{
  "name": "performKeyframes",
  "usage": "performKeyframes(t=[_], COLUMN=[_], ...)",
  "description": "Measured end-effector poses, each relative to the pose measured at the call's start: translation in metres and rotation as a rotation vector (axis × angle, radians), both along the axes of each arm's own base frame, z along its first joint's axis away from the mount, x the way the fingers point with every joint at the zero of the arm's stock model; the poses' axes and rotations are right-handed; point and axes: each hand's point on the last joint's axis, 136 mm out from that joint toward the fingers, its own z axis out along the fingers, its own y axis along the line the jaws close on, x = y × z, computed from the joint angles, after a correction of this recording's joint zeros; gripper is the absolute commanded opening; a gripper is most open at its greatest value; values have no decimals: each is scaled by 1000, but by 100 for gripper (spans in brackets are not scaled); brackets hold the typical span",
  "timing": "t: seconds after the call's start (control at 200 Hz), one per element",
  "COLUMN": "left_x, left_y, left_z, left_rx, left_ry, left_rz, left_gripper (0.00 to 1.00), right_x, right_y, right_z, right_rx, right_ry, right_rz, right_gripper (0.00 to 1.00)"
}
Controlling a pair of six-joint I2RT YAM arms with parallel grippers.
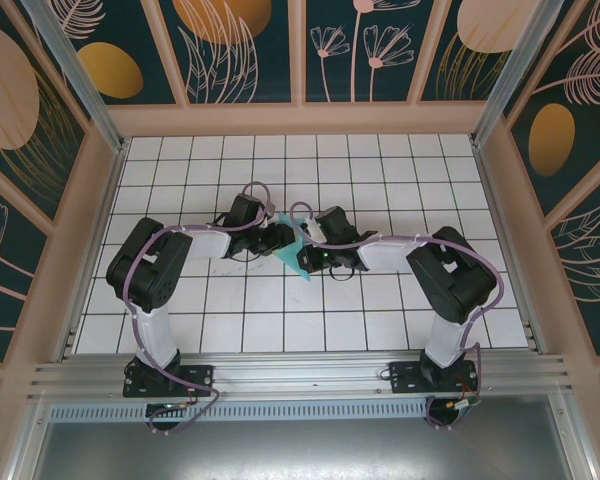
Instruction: Fold a paper plane with a square sheet of paper (fold left side to right side)
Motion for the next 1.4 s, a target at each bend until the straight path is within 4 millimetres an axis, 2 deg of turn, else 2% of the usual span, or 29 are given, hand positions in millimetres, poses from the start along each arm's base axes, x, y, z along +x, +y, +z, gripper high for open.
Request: performKeyframes(t=[0.285,0.646,0.866,1.006,1.231,1.401], left_x=[0,0,2,2,2,2], left_y=[-1,-2,-1,0,0,0], left_z=[2,3,0,-2,-3,-4], left_rx=[-1,0,28,44,57,65], left_ry=[-9,-9,-3,-4,-5,-5], left_rz=[-5,-6,-3,-8,-7,-11], left_gripper=[52,53,47,46,46,46], right_x=[0,-2,-1,-1,0,-1], right_y=[1,3,4,4,5,5], right_z=[0,-3,-4,-3,-1,1], right_rx=[32,54,76,86,101,111], right_ry=[24,51,75,80,83,90], right_rz=[8,22,15,16,22,25], right_gripper=[3,3,3,3,6,13])
